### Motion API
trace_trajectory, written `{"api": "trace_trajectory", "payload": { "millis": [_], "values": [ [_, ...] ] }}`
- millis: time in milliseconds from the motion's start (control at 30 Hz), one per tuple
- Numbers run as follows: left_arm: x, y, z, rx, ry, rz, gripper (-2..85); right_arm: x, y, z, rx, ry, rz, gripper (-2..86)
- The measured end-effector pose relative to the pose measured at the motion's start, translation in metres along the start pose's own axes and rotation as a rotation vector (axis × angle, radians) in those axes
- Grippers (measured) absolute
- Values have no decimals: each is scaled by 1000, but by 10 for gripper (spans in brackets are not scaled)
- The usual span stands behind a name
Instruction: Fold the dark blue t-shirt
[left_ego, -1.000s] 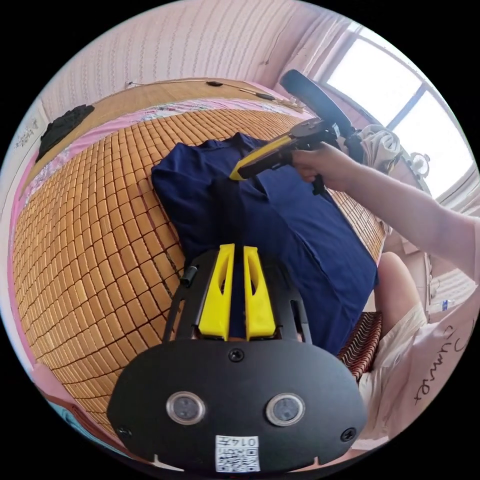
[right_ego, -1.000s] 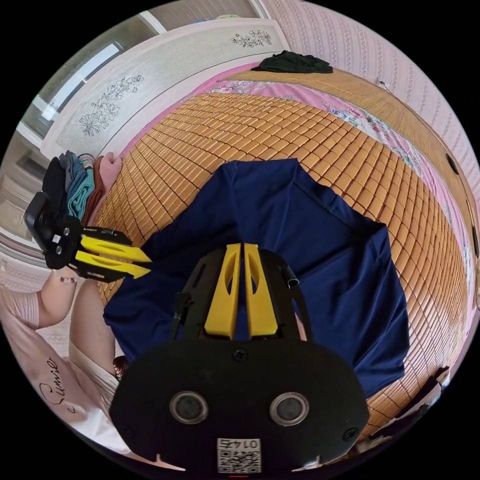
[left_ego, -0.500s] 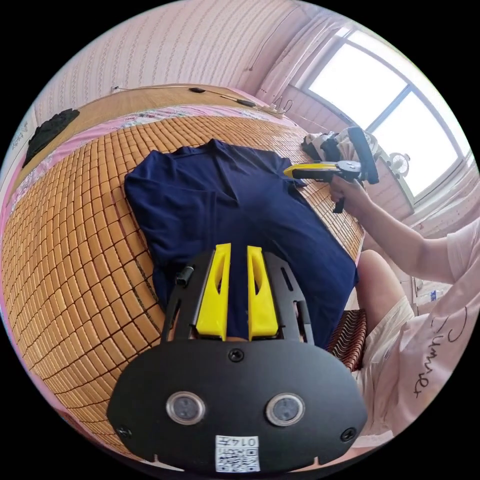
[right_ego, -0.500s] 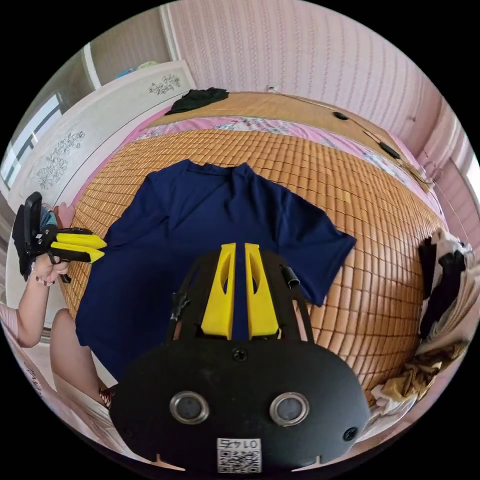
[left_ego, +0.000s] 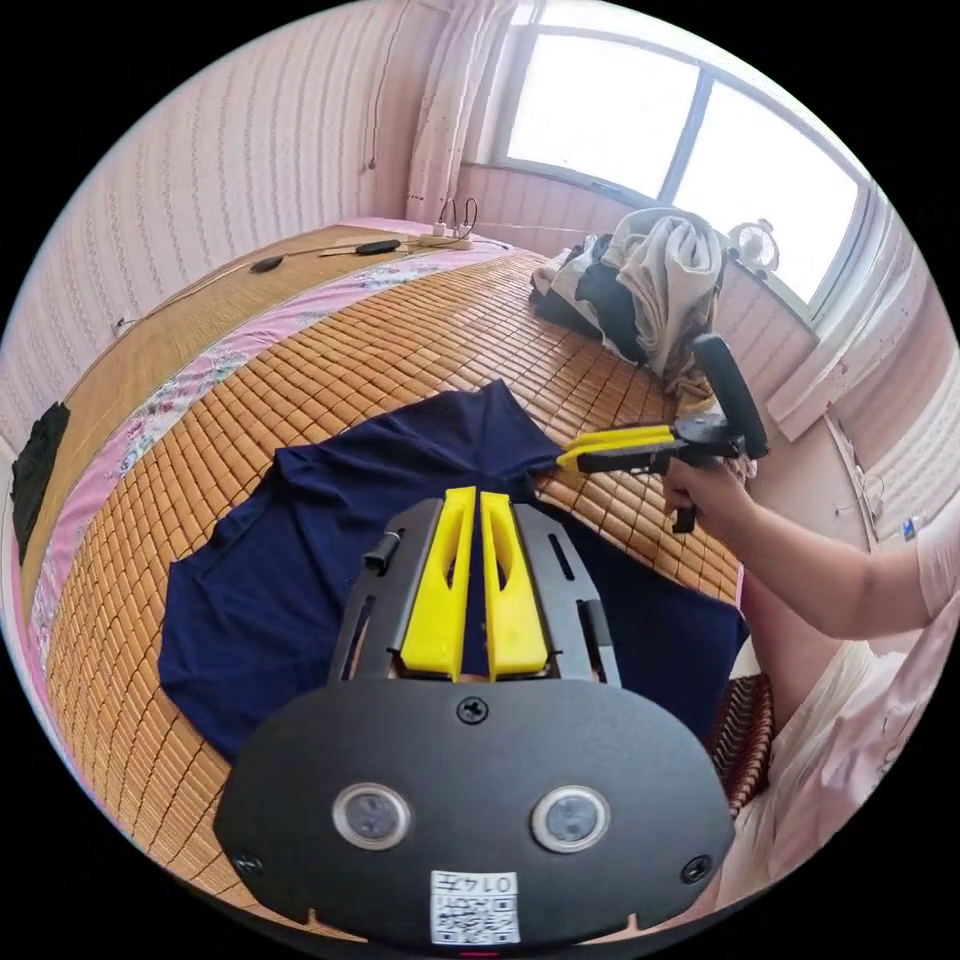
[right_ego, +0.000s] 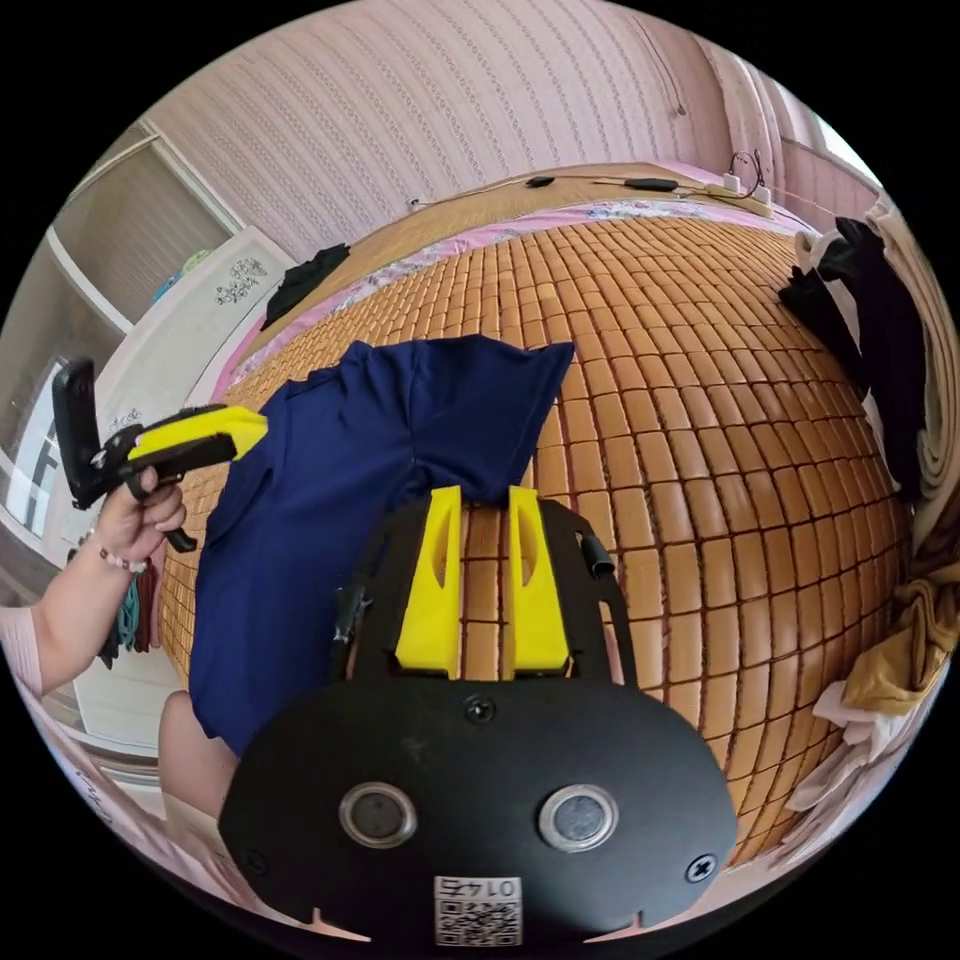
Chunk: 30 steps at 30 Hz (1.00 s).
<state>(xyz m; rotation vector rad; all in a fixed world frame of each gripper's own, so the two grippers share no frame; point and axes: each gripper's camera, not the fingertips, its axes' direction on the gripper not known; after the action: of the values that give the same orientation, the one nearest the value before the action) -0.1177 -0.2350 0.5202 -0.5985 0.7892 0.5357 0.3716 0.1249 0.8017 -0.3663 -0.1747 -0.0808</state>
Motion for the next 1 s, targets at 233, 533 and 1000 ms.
{"api": "trace_trajectory", "payload": {
  "millis": [233,533,1000],
  "values": [
    [25,-82,63,-133,-42,77,62,5,19,11,2,57,-123,18],
    [28,-143,123,-144,-60,-72,71,19,32,25,3,106,-155,8],
    [-16,-100,5,93,-37,-136,-3,79,11,-3,160,-133,-158,-8]
  ]
}}
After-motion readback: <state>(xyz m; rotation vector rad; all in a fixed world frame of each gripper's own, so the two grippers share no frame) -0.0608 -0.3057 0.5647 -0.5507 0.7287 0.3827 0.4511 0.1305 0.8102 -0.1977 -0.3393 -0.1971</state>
